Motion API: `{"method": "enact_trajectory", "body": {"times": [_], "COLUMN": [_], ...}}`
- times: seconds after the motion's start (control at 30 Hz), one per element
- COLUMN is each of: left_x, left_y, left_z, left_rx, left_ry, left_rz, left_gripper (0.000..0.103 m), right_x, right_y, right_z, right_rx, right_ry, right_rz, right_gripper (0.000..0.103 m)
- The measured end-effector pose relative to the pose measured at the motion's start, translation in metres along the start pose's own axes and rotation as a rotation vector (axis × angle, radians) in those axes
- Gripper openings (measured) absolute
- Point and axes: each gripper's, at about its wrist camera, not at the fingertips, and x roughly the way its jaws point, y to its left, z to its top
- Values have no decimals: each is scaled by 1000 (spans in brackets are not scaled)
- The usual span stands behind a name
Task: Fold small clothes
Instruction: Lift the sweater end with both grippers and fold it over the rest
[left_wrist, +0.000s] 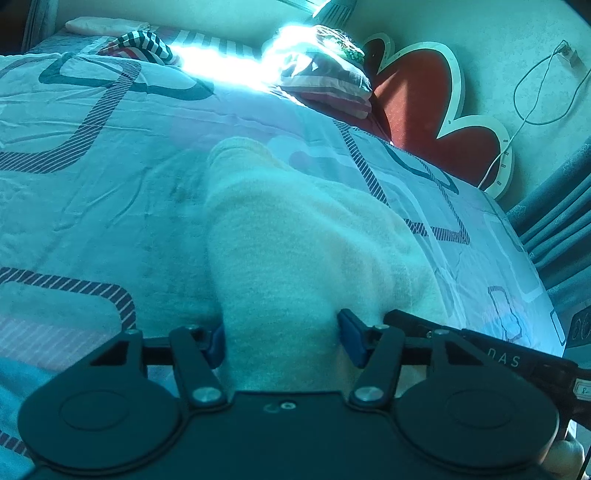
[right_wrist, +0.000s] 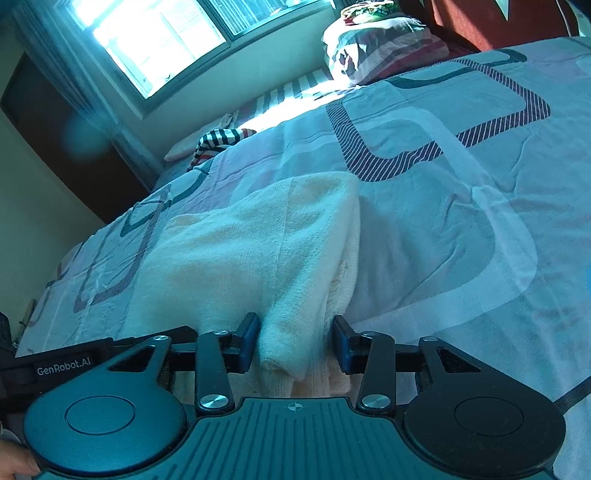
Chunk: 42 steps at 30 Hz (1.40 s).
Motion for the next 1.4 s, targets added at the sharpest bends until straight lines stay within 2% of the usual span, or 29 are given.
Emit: {"method": "enact_trajectory", "body": {"times": [0.07,0.23,0.5,0.73,0.97,1.17,1.4], "left_x": [-3,-12,-38,-89,-153,-199,-215], "left_y": [-5,-9,-12,13,76,159,247], "left_z": [1,3,8,15,18,26,38], "left_rx": [30,66,66,53,26,-3,-12], "left_ry": [-8,-29,-66,-129,-186,-214,-201], "left_rz": [7,4,-25,13,74,108,133], "left_gripper": [45,38,37,37,37,37,37], "right_x": [-3,-12,-28,-23,0,46,111], "right_y": [3,9,35,88,177,261,333], "right_z": [1,2,5,2,-17,-45,-73], "right_rx": [8,24,-1,-28,-90,-97,-95], "right_ry": [-1,-31,-63,-61,-41,-21,6], "right_rz": [4,30,81,160,233,260,245], "right_gripper": [33,30,29,29,29,29,29]}}
